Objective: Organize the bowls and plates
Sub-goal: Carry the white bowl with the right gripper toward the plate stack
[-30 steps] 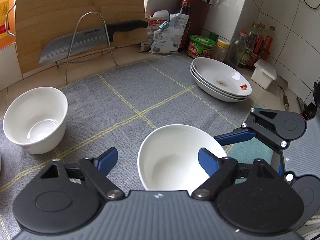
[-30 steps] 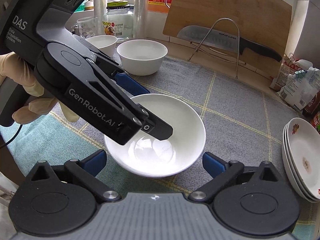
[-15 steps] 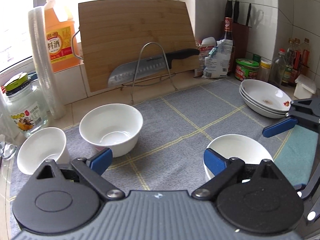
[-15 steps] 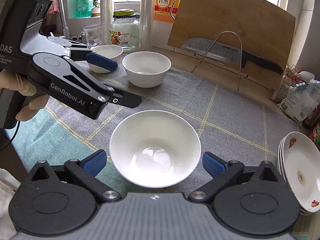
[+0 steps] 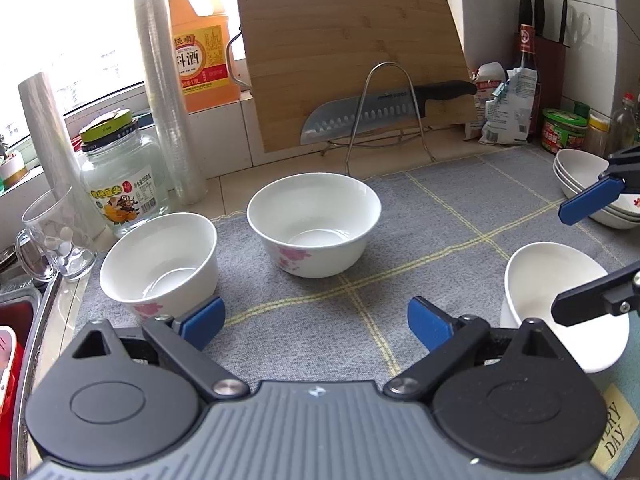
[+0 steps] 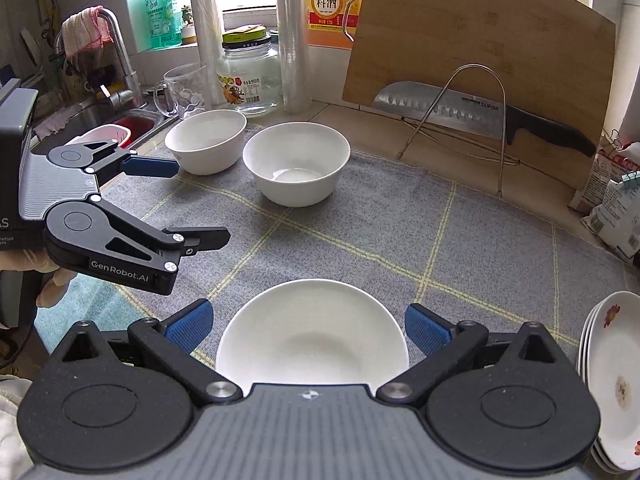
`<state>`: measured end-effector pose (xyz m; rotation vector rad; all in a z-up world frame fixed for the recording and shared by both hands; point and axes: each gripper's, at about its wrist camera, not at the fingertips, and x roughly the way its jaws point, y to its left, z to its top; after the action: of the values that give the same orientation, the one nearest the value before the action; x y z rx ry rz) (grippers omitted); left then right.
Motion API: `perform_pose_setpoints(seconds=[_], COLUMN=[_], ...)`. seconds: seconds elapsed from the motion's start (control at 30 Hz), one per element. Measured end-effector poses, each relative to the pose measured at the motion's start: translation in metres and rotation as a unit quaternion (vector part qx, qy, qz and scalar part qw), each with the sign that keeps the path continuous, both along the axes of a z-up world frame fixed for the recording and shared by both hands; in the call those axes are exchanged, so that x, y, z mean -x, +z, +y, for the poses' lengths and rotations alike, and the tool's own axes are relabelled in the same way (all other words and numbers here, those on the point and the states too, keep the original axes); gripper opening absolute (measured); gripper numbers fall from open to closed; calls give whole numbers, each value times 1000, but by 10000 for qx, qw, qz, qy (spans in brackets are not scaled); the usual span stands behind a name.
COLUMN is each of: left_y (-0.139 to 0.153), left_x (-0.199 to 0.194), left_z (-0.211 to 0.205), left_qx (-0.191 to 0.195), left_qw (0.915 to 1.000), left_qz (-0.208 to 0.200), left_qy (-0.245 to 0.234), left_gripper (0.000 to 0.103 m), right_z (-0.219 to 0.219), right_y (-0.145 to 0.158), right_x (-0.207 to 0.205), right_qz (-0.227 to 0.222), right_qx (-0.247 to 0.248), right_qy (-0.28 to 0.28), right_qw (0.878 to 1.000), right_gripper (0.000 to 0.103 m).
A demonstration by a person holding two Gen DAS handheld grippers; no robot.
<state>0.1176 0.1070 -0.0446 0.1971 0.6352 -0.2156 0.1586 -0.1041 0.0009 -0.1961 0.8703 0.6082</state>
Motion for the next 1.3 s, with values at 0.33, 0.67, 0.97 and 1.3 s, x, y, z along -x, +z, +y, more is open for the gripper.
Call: perform_pose_setpoints(seconds=[0.33,0.67,0.97,1.3], left_y=[-6,-13,-18,-26], left_x=[-16,-37,-51,-65], left_z=[5,-2,-9,-15], left_qx=[-114,-170,-328,-409], left_qw=[9998,9995,9990,9981], left_qz=[-106,-203,-263,-305], left_qy=[-97,-184,-171,-341], left_gripper=[98,98,98,98], right_z=[19,45,56,76], right_y=[10,7,-1,-15], right_x=[-38,-83,-124,-156], right_qz=[326,449,716,772], right_qx=[-297,-287,-415,-423], right_qy=[57,239,371,537], right_qw=[9990,9983,9959,9947], right_gripper=[103,103,103,103])
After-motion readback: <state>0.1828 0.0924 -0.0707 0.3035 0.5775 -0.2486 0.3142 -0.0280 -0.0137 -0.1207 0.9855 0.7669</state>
